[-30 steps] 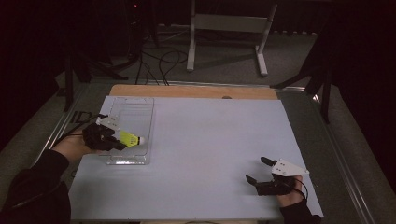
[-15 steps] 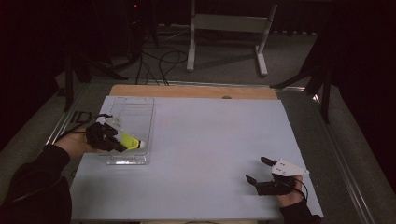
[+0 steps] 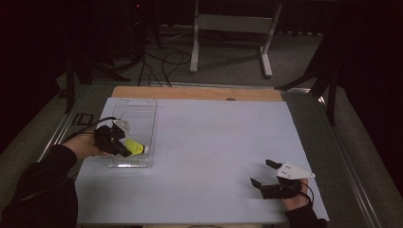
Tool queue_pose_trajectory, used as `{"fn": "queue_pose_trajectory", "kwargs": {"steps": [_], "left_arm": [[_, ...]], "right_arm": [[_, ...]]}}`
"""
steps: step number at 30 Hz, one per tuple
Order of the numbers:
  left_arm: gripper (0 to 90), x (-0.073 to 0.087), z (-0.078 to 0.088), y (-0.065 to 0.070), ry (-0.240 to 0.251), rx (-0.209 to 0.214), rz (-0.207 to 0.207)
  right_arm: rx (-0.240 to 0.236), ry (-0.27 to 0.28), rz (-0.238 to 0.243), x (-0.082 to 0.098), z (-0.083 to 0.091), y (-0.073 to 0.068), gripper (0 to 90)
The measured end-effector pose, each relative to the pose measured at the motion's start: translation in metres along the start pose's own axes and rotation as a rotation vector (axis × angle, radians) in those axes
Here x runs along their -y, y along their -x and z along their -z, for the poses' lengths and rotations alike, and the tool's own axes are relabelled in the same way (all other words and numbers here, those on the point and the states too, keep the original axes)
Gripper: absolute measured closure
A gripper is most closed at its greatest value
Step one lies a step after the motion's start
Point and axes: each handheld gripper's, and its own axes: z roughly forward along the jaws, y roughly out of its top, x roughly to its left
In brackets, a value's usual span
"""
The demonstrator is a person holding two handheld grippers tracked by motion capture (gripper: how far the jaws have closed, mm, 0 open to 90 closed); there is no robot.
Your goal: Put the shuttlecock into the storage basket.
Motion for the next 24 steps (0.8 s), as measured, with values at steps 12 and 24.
{"fn": "queue_pose_trajectory", "kwargs": {"steps": [12,24], "left_arm": [[30.3,-0.005,0.004,-0.003,0.024,-0.09,0.143],[0.1,-0.015,0.008,0.007,0.045,-0.089,0.141]], "right_arm": [[-0.001,0.002,0.005,0.0,0.0,0.0,9.0],[0.0,0.0,0.006,-0.001,0.001,-0.001,9.0]]}}
